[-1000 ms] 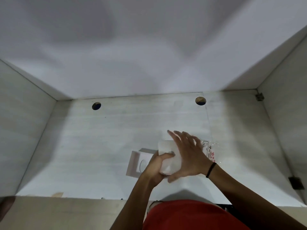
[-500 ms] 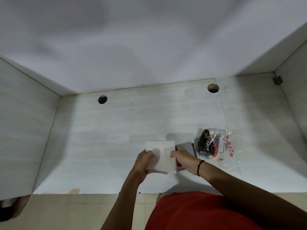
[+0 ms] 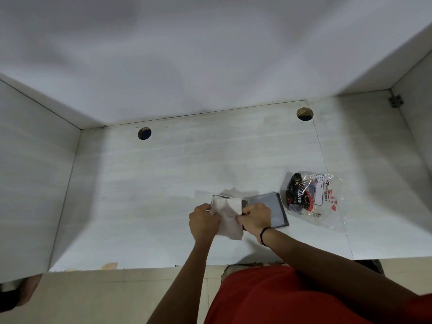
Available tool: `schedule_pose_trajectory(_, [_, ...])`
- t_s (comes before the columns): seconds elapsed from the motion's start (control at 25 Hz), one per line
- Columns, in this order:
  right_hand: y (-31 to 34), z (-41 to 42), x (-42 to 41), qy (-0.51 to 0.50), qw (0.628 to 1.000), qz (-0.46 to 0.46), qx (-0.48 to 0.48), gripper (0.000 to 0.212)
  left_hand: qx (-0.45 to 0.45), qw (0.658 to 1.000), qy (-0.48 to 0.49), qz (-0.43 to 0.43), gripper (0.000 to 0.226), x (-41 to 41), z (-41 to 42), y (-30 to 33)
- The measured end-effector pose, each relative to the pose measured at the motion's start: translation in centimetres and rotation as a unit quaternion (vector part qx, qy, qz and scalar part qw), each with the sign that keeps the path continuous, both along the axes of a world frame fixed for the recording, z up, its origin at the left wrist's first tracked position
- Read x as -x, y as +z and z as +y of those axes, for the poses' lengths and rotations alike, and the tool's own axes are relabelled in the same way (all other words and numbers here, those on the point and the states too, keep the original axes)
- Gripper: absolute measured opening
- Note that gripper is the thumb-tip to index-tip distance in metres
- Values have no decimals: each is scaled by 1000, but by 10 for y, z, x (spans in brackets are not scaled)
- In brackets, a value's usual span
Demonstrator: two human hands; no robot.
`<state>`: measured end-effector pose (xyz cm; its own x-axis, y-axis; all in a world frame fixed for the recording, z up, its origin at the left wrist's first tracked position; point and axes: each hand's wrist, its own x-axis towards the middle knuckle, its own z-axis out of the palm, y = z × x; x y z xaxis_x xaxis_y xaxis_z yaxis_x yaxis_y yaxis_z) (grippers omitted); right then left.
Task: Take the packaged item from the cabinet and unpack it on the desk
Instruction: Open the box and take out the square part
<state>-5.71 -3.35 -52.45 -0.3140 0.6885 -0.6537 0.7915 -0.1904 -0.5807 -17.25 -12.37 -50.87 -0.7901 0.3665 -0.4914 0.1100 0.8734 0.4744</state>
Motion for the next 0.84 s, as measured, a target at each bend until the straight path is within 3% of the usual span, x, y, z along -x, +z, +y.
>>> schedule_pose_trajectory(0.08, [1, -2, 6, 53, 996, -16, -69, 44, 19, 999, -14, 22, 12, -4, 3, -1])
schedule_pose_trajectory(0.2, [0, -6, 10, 83, 989, -29, -122, 46, 31, 997, -23, 60, 15, -5, 4, -3])
schedule_pose_trajectory(0.36, [-15, -7, 5, 103, 981, -54, -153, 24, 8, 994, -63, 90, 11, 2, -1, -12])
schedule_pose_trajectory(0.56, [-26, -2, 5, 135, 973, -74, -170, 9, 77, 981, -129, 119, 20, 4, 3, -20])
schedule_pose_trajectory(0.64, [-25, -2, 2, 156, 969, -92, -170, 4, 88, 973, -167, 130, 11, 3, 3, -21])
schedule_pose_trajectory(0.84, [-12, -1, -7, 167, 958, -58, -227, 37, 49, 961, -210, 175, 39, -4, -2, -20])
